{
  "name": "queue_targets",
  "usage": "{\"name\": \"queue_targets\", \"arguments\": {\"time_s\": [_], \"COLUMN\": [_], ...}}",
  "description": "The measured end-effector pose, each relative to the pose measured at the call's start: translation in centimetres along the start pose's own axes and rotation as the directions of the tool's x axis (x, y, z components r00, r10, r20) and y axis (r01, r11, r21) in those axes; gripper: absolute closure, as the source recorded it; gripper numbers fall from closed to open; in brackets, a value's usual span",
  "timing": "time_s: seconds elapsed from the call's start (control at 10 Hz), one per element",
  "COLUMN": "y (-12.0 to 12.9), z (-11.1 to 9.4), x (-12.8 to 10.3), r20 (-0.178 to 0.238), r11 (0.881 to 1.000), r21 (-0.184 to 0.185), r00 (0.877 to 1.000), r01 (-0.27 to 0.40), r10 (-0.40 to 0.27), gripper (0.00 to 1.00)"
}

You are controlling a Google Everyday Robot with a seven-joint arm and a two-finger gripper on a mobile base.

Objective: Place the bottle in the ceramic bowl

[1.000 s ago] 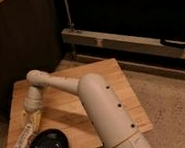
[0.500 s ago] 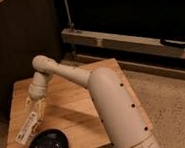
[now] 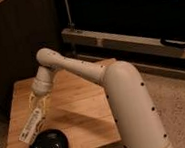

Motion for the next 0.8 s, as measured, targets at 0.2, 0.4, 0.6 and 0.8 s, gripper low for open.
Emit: {"name": "queue_targets", "arguments": {"time_s": [0.2, 0.4, 0.6, 0.8], "y": [1.6, 2.6, 3.3, 4.3], "z": [0.5, 1.2, 1.6, 2.5], "x": [-2.0, -3.8, -4.4, -4.5], "r20": [-0.005, -0.020, -0.041, -0.080], "r11": [1.000, 0.999, 0.999, 0.998], "r21": [0.014, 0.007, -0.012, -0.044], "r00": [1.000, 0.999, 0.998, 0.996], "r01": [0.014, 0.036, 0.044, 0.035], "r10": [-0.014, -0.036, -0.045, -0.039], "gripper": [1.00, 0.90, 0.71, 0.49]}}
